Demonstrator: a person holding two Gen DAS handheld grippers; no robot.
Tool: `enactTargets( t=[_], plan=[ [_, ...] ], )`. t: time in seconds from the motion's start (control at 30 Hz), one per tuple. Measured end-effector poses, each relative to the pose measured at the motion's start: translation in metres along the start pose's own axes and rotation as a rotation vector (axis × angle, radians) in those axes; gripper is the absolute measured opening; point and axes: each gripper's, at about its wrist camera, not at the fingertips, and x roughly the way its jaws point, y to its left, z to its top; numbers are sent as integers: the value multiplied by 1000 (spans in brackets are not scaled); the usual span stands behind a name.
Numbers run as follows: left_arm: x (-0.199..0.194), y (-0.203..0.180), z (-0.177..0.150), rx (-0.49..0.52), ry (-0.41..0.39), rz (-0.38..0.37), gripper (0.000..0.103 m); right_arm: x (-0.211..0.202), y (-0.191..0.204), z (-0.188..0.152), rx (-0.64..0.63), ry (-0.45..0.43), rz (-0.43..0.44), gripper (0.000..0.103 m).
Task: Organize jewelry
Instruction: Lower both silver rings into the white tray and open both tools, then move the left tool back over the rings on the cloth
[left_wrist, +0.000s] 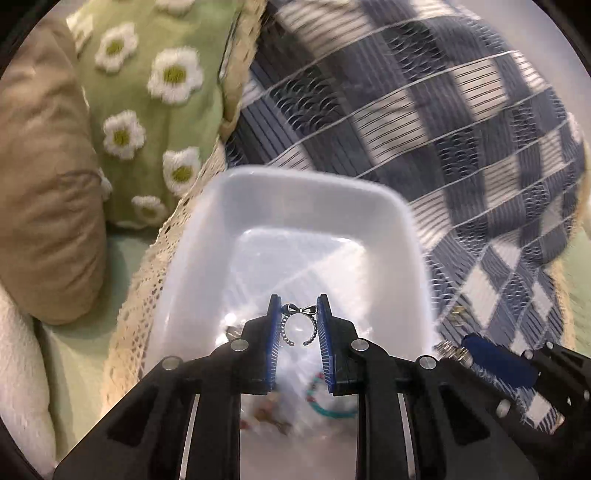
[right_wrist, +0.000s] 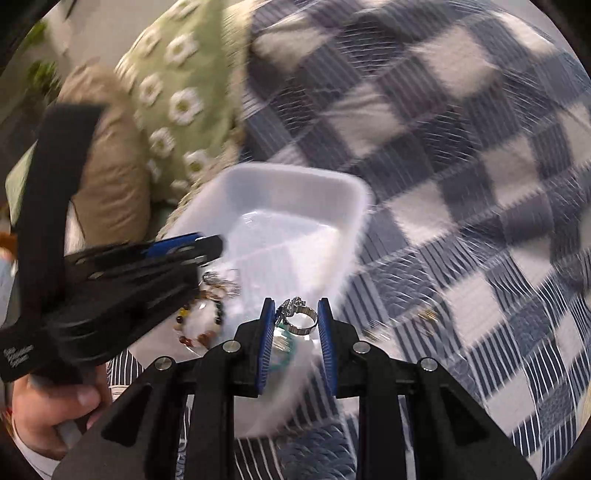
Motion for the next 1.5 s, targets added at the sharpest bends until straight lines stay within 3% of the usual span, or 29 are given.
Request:
enactTargets(
  t=[0.17,0.37,0.83,0.87,0.93,0.97,1.07,1.13,1.3,1.5],
  plan=[
    [44,24,2,-4,89,47,18,48,25,8,-64,67,10,24],
    [60,29,0,7,119,71,18,79,37,6,-113,97,-7,24],
    [72,27,-4,-2,137,105,20,88,39,-3,-149,115,-56,25],
    [72,26,-4,-7,138,104,20,87,39,-2,-148,115,-61,28],
    [70,25,-4,-9,135,106,21,81,38,-2,-138,98,-72,54],
    [68,26,-4,-5,134,106,22,78,36,-1,-132,79,-74,55],
    [59,24,0,-2,124,107,30,69,33,2,-114,72,-61,55],
    [49,22,2,-3,94,124,60,58,31,4,-100,55,-68,56],
    [10,19,7,-46,9,83,76,11,18,11,-33,10,-76,59],
    [-57,7,-5,-39,-101,3,84,-56,-10,6,14,-70,-125,70]
  ],
)
